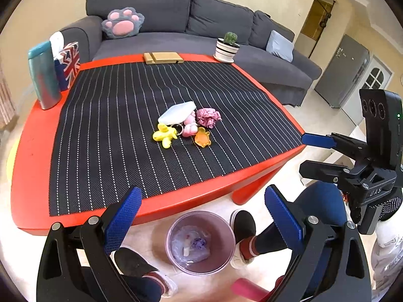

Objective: Collect trash
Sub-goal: 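Move the right gripper toward the pink crumpled paper on the mat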

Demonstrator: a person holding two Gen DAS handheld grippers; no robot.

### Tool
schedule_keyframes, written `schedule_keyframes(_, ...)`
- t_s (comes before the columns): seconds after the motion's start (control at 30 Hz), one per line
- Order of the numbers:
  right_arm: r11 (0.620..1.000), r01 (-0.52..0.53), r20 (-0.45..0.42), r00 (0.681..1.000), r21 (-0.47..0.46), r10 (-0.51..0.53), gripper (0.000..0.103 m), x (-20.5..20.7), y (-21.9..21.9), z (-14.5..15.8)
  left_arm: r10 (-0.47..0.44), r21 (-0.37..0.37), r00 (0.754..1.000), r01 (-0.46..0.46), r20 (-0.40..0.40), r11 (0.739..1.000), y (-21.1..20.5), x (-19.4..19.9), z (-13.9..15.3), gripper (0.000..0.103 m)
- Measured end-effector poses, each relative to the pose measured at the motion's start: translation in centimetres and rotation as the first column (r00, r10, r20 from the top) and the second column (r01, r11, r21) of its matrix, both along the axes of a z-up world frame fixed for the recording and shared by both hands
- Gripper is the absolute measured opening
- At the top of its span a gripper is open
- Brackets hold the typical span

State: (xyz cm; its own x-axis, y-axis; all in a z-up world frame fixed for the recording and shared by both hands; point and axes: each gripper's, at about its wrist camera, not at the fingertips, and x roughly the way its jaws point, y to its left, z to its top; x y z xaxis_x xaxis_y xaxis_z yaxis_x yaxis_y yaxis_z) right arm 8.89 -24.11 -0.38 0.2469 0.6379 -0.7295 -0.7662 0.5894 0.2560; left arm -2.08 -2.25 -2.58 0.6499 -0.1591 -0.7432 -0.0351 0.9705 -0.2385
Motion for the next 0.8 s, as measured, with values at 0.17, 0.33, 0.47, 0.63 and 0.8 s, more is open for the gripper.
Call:
schedule_keyframes(0.17,1.0,-0.016,0.016,1.0,-0.012,0.016,0.095,1.5,1.3,0.7,0.018,-0.005,1.0,-0.018,0.012,1.0,0.8,0.4,0.3,0.094)
schedule_keyframes(0.33,0.998,-0.042,0.028,0.999,-0.047,0.044,0.095,3.8,3.2,0.9,0.035,-0.014,0.999,-0.035,0.03,0.999,1.8,0.9,0.8,0.094)
schedule_keyframes(0.47,0.994,-0.067,0.031,0.997,-0.084,0.07,0.095,5.7,4.9,0.6,0.041,-0.017,0.999,-0.04,0.035,0.999,2.1,1.2,1.0,0.094)
schedule_keyframes(0.63,0.985,-0.107,0.026,0.993,-0.139,0.111,0.095,7.9,7.0,-0.4,0.049,-0.023,0.998,-0.048,0.033,0.999,2.5,1.6,0.9,0.094)
schedule_keyframes(0.8,0.973,-0.137,0.007,0.99,-0.188,0.141,0.095,10.2,9.0,-1.8,0.049,-0.024,0.999,-0.048,0.024,0.999,2.8,1.8,0.8,0.094)
